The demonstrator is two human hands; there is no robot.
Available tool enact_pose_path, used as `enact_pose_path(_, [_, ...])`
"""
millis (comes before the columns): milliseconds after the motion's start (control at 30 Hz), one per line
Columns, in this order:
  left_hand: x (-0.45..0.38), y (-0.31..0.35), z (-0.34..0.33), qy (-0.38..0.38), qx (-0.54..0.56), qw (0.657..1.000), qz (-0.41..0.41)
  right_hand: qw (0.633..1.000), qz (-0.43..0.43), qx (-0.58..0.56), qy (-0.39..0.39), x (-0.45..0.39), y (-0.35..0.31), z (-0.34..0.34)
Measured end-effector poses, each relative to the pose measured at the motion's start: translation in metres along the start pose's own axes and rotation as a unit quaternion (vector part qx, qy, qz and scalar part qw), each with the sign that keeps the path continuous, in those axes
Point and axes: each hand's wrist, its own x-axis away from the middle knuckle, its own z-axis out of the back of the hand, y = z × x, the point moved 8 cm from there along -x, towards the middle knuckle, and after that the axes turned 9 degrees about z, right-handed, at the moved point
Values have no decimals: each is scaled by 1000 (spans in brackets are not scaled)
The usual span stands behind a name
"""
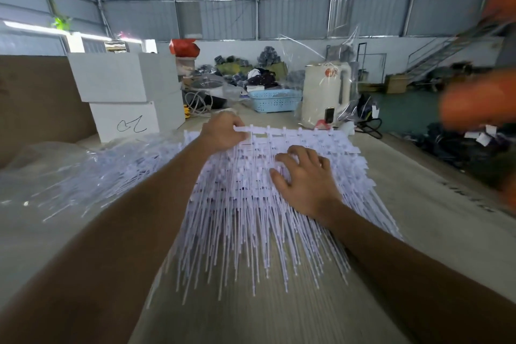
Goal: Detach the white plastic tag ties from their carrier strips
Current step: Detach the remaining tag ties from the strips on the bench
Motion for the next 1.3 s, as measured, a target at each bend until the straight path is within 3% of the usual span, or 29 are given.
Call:
enact_pose_path(167, [0,27,25,35,21,998,-55,1000,-2,-1,9,2,0,2])
enact_pose_path(367, [14,74,69,142,7,982,-123,999,-13,-17,45,4,-1,10])
enact_pose_path(467, [26,91,89,170,17,973,-152,984,7,-62,165,4,-3,49])
enact_pose_path(600, [46,90,119,225,76,961,-144,922,97,3,375,6,-12,138])
enact_pose_path(667, [53,84,132,252,109,954,-118,891,115,13,440,8,-18,173])
enact_pose_path(800, [76,73,148,279,263,921,-72,838,116,-77,527,28,-23,211])
enact_pose_path(867, [81,66,130,209,397,893,-17,845,104,-118,511,31,-23,212])
enact_pose_path(933, [90,61,94,109,522,845,47,877,65,-167,447,29,-21,200])
enact_pose_path(1033, [109,58,40,12,620,777,103,903,3,-207,377,33,-16,176])
enact_pose_path(1300, [132,45,-18,-14,718,675,170,890,109,-255,362,52,-33,168])
